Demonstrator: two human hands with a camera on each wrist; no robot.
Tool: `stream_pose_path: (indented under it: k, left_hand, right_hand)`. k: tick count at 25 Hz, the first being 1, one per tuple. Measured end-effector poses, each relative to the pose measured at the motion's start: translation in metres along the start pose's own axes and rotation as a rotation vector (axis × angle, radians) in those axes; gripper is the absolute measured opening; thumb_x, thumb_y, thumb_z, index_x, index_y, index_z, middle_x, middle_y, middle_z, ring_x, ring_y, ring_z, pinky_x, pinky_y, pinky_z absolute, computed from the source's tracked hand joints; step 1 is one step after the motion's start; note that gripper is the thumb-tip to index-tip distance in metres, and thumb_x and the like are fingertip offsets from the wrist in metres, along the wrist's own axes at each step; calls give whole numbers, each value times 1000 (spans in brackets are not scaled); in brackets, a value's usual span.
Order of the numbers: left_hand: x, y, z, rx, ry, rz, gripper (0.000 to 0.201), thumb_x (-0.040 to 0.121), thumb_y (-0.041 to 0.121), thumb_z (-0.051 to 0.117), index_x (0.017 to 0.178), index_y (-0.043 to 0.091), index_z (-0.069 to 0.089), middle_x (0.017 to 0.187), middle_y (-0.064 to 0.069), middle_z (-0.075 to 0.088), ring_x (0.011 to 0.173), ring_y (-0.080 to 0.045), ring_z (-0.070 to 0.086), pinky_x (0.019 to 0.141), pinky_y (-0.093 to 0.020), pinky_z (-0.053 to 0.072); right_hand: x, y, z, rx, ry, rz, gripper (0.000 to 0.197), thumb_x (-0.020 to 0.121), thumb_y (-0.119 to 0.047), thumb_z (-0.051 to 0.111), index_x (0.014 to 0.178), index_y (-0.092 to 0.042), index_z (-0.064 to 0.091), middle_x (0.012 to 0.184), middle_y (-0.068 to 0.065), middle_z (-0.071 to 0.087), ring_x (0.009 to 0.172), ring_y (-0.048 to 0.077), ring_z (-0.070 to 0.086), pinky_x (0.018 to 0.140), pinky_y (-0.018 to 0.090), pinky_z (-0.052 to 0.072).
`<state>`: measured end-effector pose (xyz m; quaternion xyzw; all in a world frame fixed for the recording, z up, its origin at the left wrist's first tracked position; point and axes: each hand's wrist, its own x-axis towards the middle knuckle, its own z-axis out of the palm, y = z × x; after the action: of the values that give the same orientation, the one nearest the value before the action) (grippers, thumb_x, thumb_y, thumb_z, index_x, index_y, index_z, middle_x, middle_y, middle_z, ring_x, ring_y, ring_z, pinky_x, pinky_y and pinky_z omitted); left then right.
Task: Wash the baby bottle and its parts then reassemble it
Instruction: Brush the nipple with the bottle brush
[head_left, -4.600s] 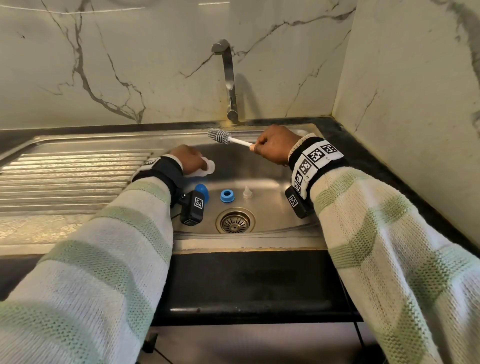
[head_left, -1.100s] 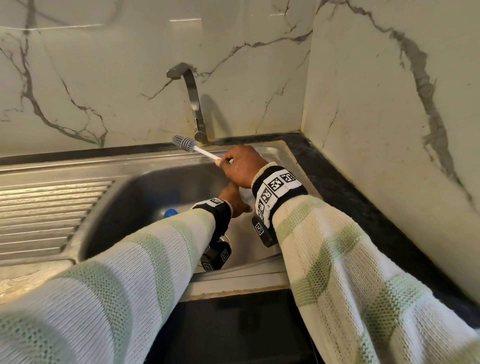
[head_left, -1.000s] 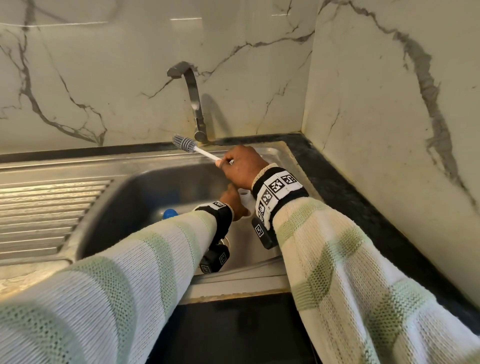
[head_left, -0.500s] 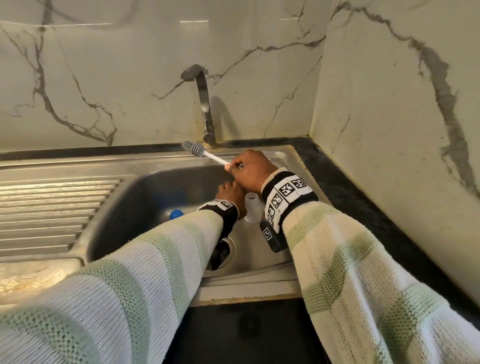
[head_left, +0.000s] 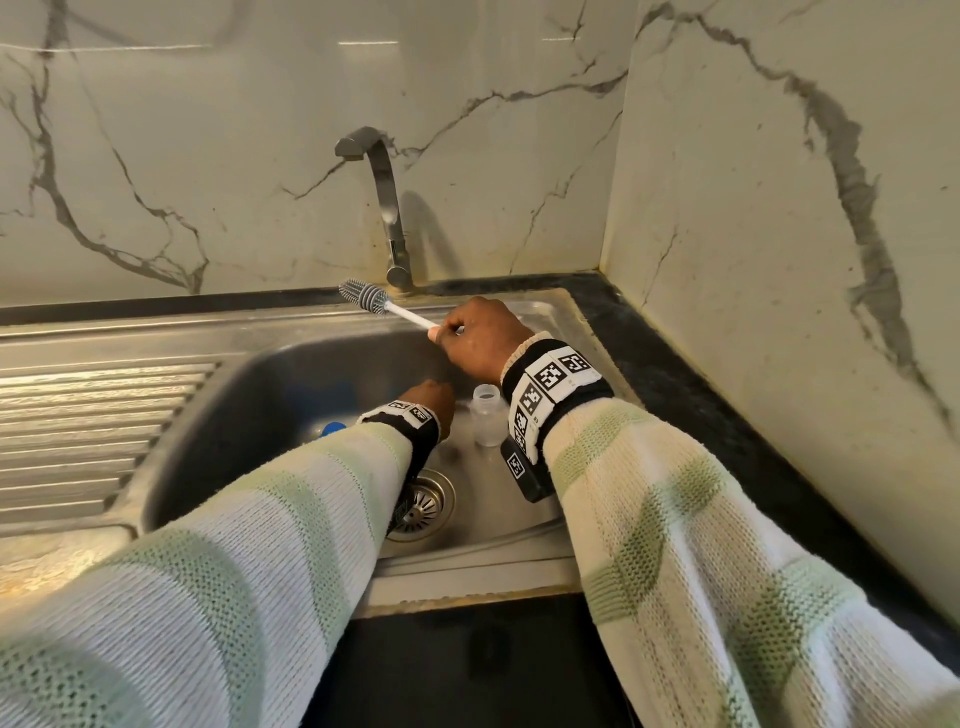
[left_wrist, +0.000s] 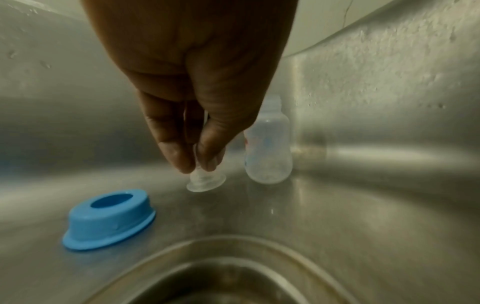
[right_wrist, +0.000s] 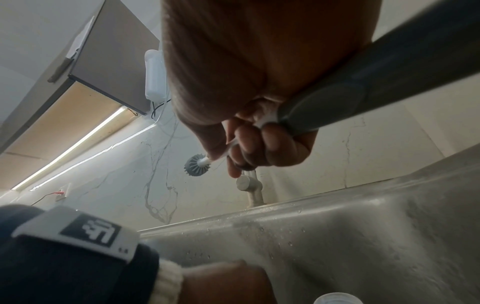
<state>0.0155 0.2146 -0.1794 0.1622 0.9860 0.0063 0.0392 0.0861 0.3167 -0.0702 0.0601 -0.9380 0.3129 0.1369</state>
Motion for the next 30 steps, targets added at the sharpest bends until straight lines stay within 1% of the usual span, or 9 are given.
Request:
stream_pose_path:
  k: [4,7,10,12,15,18,22,26,30]
  left_hand:
    - [0,-27,-50,-359,210,-100,16,84,16,68,100,15,71,100,-3,70,93,-22,66,85,-31,52]
    - [-14,-72,-82,-1004,352,-254,16,80,5,75,82,21,73,77,1,72,79,-17,71,84,-29,57]
    - [-53,-109,-88,-1418,438,-338,18,89,-7,63,90,9,70,71,-3,68,50,-9,66,56,-23,59]
    - [-77,-117,-92,-1577,446,-335,16,92,-9,56,96,1,68,81,-11,64,57,-13,64,53,-19,57]
    - [-95,-124,-95,-1667,482,-312,15,91,-10,58,87,3,65,96,-19,65,74,-22,65,62,-20,59]
    - [-94,-130,-96,-1681,481,-287,9,88,-5,67,93,2,68,103,-22,68,78,-23,68,66,-20,60]
    - [-94,-129,-95,-1654,414,-237,7,88,-3,67,92,3,69,98,-20,68,77,-22,67,65,-19,59]
    - [-96,-137,-95,-1674,325,-169,21,91,2,66,110,-8,66,92,-17,69,74,-21,70,69,-20,60]
    - [-100,-140,-96,-1655,234,-187,11,93,5,65,93,-6,66,88,-16,68,73,-19,69,65,-20,59]
  right_hand:
    - [-2,-1,-6,-18,10,10,25,92,-33,63,89,-13,78,77,5,71,68,20,64,63,27,49]
    - [-4,1,-11,-98,-18,0,25,93,-31,62,94,-11,77,82,8,72,69,21,63,62,25,43]
    - [-8,-6,-11,-129,-67,-25,26,93,-31,61,96,-10,76,86,9,72,74,21,63,68,28,47]
    - [-12,-13,-12,-144,-95,-52,28,93,-35,61,99,-12,77,89,8,72,78,21,64,74,30,50]
    - [-18,-21,-14,-173,-131,-81,31,92,-38,61,99,-13,77,89,7,73,81,22,65,79,33,53]
    - [-21,-27,-15,-173,-185,-85,31,93,-39,61,101,-13,78,88,5,73,82,21,65,78,32,53]
    - [-20,-23,-18,-193,-222,-78,31,91,-39,64,108,-16,76,96,5,74,86,19,65,79,29,51]
    - [-19,-21,-18,-192,-183,-83,29,87,-34,70,111,-17,75,106,2,74,91,16,63,87,28,49]
    - [-20,-26,-21,-251,-162,-114,31,89,-32,69,117,-19,72,116,2,71,102,19,64,94,28,46]
